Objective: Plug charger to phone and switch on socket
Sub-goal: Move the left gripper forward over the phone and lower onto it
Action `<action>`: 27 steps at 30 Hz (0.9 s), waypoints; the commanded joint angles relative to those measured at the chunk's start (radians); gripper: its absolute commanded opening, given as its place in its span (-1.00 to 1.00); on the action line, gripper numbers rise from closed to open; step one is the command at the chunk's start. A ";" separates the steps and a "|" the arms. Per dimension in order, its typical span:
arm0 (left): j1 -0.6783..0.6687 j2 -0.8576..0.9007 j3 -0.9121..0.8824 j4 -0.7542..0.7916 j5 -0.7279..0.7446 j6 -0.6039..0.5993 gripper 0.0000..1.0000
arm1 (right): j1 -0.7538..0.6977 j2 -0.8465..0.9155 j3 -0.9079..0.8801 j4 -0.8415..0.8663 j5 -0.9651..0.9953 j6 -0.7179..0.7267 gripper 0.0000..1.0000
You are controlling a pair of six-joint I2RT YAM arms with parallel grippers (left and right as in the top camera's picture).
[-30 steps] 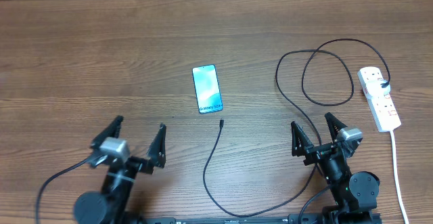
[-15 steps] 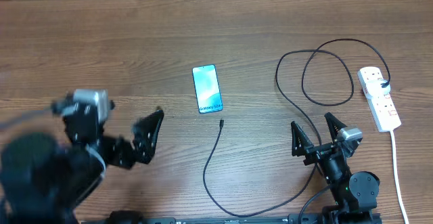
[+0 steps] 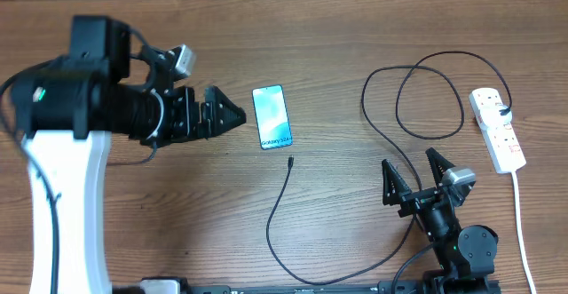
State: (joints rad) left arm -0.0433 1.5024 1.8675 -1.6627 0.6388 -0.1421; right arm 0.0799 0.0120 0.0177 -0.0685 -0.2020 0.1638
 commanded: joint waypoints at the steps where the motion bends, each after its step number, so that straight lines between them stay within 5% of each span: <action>1: 0.003 0.077 0.019 -0.011 0.073 -0.007 -0.18 | 0.005 -0.009 -0.010 0.005 0.010 0.004 1.00; 3: 0.003 0.128 0.019 -0.013 0.073 -0.044 -0.91 | 0.005 -0.009 -0.010 0.005 0.010 0.004 1.00; 14: -0.095 0.291 0.019 0.056 0.047 -0.089 -0.92 | 0.005 -0.009 -0.010 0.005 0.010 0.004 1.00; 27: -0.290 0.474 0.019 0.196 -0.331 -0.233 -0.91 | 0.005 -0.009 -0.010 0.005 0.010 0.004 1.00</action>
State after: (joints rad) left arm -0.2977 1.9285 1.8679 -1.4830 0.4236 -0.3347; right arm 0.0803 0.0120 0.0177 -0.0685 -0.2020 0.1638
